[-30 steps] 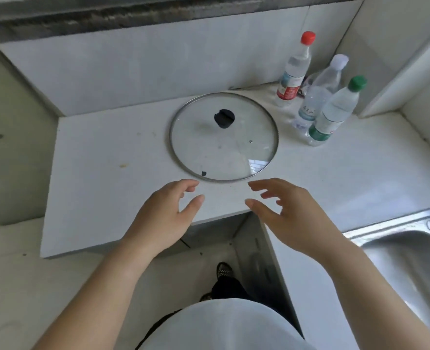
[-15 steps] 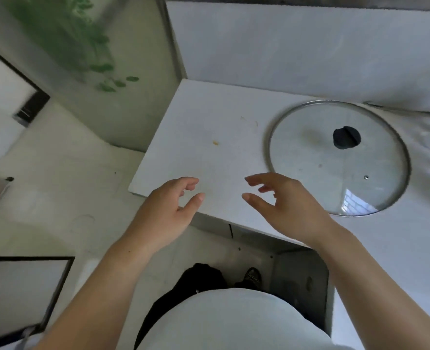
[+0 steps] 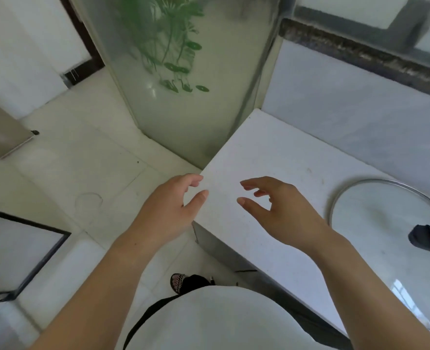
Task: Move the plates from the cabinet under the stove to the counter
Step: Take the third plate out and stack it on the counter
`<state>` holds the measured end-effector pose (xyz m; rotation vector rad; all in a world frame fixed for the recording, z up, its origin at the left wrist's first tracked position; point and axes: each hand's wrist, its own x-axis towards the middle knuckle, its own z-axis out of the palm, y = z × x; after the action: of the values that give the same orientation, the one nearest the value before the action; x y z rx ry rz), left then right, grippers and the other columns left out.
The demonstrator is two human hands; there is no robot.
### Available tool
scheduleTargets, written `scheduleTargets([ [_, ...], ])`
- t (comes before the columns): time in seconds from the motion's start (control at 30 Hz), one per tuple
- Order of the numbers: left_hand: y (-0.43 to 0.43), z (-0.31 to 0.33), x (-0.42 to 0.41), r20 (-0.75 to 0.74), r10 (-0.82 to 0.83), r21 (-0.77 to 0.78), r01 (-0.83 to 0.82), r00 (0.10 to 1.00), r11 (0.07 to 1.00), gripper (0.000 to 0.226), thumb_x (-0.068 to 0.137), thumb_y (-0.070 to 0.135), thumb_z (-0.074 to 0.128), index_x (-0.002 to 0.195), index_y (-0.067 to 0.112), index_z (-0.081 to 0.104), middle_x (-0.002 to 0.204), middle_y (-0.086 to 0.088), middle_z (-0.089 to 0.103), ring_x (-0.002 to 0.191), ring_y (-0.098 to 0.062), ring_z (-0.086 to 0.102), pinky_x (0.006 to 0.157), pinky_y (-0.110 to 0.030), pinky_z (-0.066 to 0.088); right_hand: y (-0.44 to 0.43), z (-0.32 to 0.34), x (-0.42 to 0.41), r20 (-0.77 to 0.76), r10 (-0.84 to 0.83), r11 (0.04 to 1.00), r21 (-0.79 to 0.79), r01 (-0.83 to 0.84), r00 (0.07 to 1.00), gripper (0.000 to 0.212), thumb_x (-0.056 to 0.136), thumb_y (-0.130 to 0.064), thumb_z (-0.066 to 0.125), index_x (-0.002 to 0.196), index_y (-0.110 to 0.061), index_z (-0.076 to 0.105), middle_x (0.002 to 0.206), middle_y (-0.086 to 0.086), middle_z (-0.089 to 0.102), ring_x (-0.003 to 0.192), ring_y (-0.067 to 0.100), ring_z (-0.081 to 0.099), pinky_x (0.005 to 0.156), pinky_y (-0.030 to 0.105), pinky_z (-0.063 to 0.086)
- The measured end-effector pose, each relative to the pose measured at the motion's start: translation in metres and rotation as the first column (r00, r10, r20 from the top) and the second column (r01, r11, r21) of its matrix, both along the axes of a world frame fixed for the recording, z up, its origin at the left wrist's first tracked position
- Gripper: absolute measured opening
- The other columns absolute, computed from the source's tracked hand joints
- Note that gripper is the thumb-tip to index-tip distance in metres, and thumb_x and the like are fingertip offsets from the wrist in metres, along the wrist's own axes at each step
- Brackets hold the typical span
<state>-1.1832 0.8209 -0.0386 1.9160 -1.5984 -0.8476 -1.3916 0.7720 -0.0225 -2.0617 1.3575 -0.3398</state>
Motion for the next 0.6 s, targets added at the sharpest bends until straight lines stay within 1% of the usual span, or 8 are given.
scheduleTargets([
  [0.03,-0.003,0.000,0.012,-0.005,0.013,-0.005,-0.013,1.000,1.000,0.037,0.091,0.043,0.049,0.126,0.031,0.051,0.122,0.019,0.054,0.109,0.004,0.047,0.079,-0.012,0.035,-0.007,0.002,0.013,-0.001,0.014,1.000,-0.011,-0.014,1.000,0.039,0.085,-0.052,0.053,0.121,-0.036,0.054,0.108,-0.028,0.049,0.088,-0.006,0.050,0.067,-0.002,0.031],
  [0.07,-0.005,0.000,0.024,-0.008,0.029,-0.012,-0.029,1.000,0.999,0.037,0.091,0.043,0.049,0.126,0.031,0.051,0.122,0.019,0.054,0.108,0.004,0.048,0.079,-0.012,0.035,-0.013,0.005,0.026,-0.001,0.030,0.999,-0.018,-0.030,1.000,0.039,0.085,-0.051,0.053,0.121,-0.036,0.054,0.107,-0.028,0.049,0.088,-0.005,0.050,0.068,-0.002,0.030],
  [0.17,-0.007,0.001,0.062,-0.001,0.091,-0.030,-0.091,0.996,0.995,0.039,0.090,0.045,0.048,0.126,0.031,0.051,0.121,0.017,0.055,0.110,-0.001,0.050,0.084,-0.020,0.036,-0.030,0.011,0.066,-0.015,0.085,0.996,-0.038,-0.086,0.996,0.039,0.084,-0.050,0.054,0.120,-0.034,0.055,0.106,-0.027,0.048,0.089,-0.003,0.051,0.072,-0.001,0.029],
  [0.27,-0.002,0.001,0.101,0.010,0.154,-0.028,-0.154,0.988,0.988,0.041,0.090,0.046,0.047,0.127,0.031,0.050,0.121,0.016,0.055,0.110,-0.003,0.051,0.085,-0.022,0.039,-0.039,0.012,0.110,-0.015,0.162,0.985,-0.053,-0.163,0.987,0.039,0.085,-0.049,0.055,0.120,-0.033,0.055,0.105,-0.027,0.049,0.091,-0.003,0.050,0.073,0.002,0.030],
  [0.37,0.013,0.000,0.139,0.015,0.247,-0.007,-0.247,0.969,0.969,0.040,0.090,0.045,0.048,0.127,0.031,0.049,0.122,0.017,0.055,0.109,-0.005,0.052,0.087,-0.024,0.040,-0.042,0.012,0.156,0.003,0.264,0.964,-0.045,-0.264,0.964,0.038,0.086,-0.047,0.055,0.120,-0.031,0.056,0.109,-0.021,0.055,0.094,-0.002,0.052,0.074,0.007,0.034],
  [0.47,0.035,0.001,0.172,0.015,0.352,0.005,-0.353,0.936,0.936,0.040,0.090,0.046,0.047,0.128,0.032,0.049,0.122,0.017,0.054,0.109,-0.004,0.051,0.087,-0.021,0.037,-0.038,0.011,0.202,0.005,0.383,0.923,-0.024,-0.383,0.924,0.038,0.087,-0.045,0.054,0.122,-0.029,0.055,0.115,-0.015,0.058,0.096,0.001,0.053,0.080,0.016,0.039],
  [0.6,0.072,0.003,0.205,0.016,0.495,0.001,-0.495,0.869,0.869,0.039,0.091,0.045,0.047,0.128,0.033,0.048,0.122,0.018,0.052,0.108,0.001,0.046,0.079,-0.013,0.031,-0.026,0.011,0.260,-0.018,0.559,0.829,-0.031,-0.559,0.829,0.040,0.087,-0.047,0.053,0.124,-0.029,0.054,0.119,-0.015,0.057,0.096,0.001,0.053,0.078,0.015,0.037],
])
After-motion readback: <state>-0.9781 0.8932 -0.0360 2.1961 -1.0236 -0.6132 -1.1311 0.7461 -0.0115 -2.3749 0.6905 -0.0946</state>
